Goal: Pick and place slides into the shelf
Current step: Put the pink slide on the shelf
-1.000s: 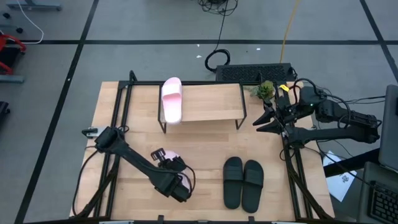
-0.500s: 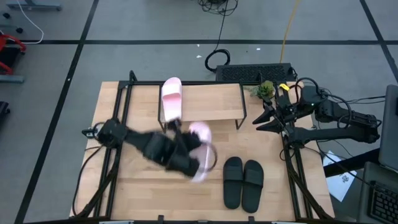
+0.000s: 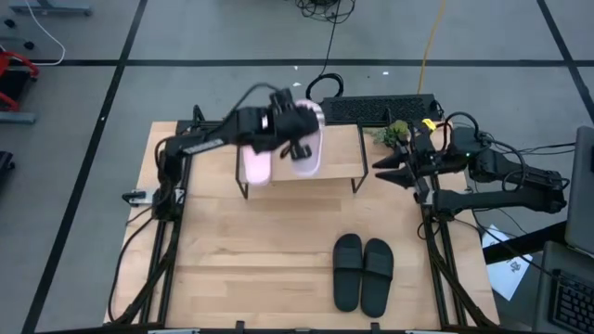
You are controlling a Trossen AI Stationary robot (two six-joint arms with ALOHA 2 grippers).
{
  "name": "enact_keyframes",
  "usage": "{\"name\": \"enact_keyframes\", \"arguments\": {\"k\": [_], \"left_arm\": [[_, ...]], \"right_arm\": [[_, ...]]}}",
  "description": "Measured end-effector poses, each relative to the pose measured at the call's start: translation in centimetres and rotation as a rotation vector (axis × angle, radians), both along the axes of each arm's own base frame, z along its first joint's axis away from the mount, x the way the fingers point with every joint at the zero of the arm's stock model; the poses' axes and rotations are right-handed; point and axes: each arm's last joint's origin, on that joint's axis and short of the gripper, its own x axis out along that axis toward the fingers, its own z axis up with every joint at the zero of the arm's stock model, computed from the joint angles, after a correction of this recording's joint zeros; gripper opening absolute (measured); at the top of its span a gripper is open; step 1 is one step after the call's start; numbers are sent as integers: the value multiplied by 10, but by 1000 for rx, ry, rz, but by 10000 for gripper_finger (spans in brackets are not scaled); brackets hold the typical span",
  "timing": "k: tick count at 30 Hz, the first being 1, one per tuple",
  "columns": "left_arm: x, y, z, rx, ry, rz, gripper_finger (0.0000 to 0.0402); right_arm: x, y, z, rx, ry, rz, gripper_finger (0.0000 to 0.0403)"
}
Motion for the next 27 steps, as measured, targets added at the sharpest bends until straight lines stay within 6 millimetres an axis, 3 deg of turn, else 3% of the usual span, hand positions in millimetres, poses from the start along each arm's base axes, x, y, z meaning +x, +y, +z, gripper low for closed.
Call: {"name": "enact_keyframes", "arguments": {"k": [6, 18, 27], "left_arm": [[0, 24, -10, -27, 39, 22, 0], [12, 28, -111, -26, 360, 40, 0], [13, 18, -120, -1, 378, 60, 0]], "right_arm": [[0, -3, 2, -43, -23, -106, 121], [0, -4, 3, -56, -30, -131, 121], [0, -4, 3, -56, -30, -133, 121]]}}
